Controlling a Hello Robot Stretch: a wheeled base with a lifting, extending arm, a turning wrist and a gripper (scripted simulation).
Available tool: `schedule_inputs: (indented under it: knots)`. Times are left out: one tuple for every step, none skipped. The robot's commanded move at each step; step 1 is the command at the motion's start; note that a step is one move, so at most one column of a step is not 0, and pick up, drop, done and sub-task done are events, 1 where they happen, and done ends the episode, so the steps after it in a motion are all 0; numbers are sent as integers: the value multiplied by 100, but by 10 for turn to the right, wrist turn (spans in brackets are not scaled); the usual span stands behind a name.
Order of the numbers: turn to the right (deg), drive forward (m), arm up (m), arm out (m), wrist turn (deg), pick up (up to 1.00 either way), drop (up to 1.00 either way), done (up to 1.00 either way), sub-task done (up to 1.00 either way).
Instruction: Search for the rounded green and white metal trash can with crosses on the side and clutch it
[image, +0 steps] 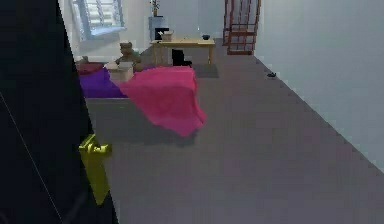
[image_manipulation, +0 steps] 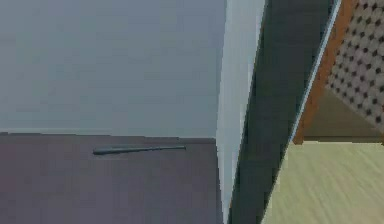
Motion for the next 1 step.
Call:
schedule_inputs:
  knots:
    - [120, 0, 0, 0, 0, 0, 0, 0, 0]
